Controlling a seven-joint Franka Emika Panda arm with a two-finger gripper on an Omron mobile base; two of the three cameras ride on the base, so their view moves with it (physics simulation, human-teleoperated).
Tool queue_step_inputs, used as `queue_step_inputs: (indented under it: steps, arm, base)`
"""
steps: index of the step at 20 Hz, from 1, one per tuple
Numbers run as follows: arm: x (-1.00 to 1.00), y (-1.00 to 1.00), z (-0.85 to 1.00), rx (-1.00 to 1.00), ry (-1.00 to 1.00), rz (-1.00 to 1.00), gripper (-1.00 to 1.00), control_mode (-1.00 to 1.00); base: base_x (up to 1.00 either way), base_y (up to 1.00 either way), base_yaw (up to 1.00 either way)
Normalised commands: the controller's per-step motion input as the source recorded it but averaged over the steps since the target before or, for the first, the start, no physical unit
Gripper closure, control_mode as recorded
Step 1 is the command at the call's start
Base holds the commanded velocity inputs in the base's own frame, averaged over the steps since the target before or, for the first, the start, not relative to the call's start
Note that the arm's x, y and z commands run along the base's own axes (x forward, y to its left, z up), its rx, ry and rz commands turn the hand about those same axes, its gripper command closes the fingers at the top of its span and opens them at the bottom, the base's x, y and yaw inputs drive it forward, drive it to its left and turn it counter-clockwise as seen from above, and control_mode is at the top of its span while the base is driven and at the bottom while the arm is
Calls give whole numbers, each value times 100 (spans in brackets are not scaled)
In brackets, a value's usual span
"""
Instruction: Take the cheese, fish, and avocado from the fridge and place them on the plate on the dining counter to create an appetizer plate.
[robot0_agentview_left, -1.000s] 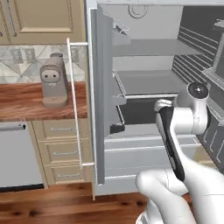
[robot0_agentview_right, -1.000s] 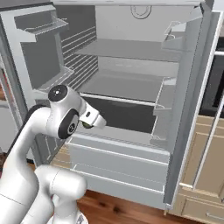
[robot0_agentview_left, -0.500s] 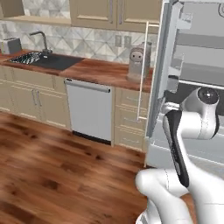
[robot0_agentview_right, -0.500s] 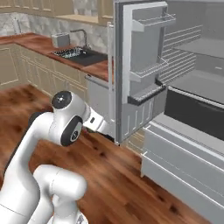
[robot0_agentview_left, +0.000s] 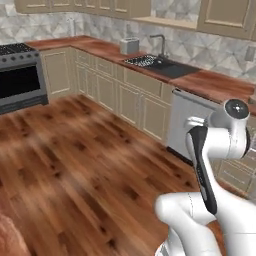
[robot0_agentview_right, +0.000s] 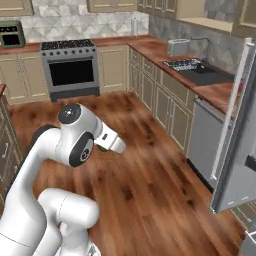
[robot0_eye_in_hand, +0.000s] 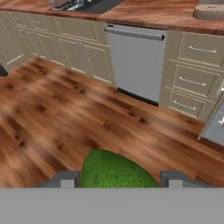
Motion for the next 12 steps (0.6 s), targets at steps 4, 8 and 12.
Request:
queue_step_inputs:
  steps: [4, 8, 12]
  arm:
    - [0, 0, 0, 0, 0, 0, 100, 100]
    - [0, 0, 0, 0, 0, 0, 100, 100]
    - [0, 0, 0, 0, 0, 0, 100, 100]
  base:
    - [100, 2, 56]
    - [100, 0, 42]
    - [100, -1, 35]
